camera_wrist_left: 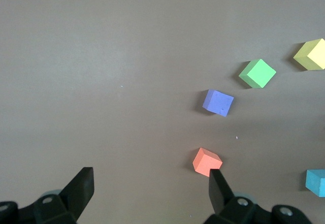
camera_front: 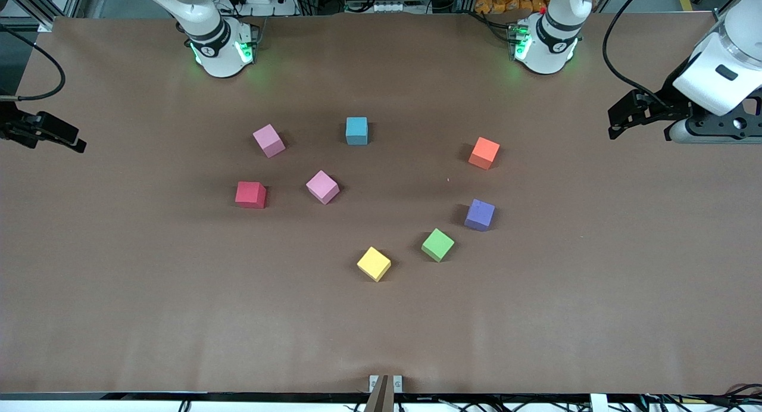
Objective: Arrange blocks into number 1
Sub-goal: 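Reach the cyan cube with the right gripper while the left gripper nears blue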
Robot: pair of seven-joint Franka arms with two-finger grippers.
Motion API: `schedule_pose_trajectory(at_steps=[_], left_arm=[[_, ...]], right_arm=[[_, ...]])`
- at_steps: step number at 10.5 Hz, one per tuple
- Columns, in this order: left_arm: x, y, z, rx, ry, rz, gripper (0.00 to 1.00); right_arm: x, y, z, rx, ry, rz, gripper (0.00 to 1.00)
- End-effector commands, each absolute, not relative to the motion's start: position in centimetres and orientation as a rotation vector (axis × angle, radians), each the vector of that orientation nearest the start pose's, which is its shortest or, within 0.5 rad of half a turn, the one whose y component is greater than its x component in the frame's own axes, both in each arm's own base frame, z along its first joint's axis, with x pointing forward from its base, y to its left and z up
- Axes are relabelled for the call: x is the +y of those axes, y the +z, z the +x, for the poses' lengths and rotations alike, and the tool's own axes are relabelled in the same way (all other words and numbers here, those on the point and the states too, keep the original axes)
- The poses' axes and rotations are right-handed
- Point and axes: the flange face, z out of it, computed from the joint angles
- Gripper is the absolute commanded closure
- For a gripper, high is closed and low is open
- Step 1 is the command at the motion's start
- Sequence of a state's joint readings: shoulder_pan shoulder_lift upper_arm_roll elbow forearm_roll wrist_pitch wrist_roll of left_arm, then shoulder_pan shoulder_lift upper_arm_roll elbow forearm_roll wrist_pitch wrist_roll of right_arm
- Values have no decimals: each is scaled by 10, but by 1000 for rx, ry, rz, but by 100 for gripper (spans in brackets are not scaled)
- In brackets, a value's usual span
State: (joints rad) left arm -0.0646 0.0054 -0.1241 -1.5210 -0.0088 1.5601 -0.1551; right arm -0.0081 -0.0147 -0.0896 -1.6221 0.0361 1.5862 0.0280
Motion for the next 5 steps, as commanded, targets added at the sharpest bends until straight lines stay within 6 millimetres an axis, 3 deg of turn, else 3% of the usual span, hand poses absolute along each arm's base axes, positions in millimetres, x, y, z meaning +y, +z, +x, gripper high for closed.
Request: schedule_pose_trajectory(at_steps=[1,5], left_arm=[[-101,645,548,79,-58,-3178,0],[-101,643,549,79,-60,-3178,0]], right_arm=[[-50,611,548,194,42,-3109,0],[-47,604,548,172,77,-3106,0]])
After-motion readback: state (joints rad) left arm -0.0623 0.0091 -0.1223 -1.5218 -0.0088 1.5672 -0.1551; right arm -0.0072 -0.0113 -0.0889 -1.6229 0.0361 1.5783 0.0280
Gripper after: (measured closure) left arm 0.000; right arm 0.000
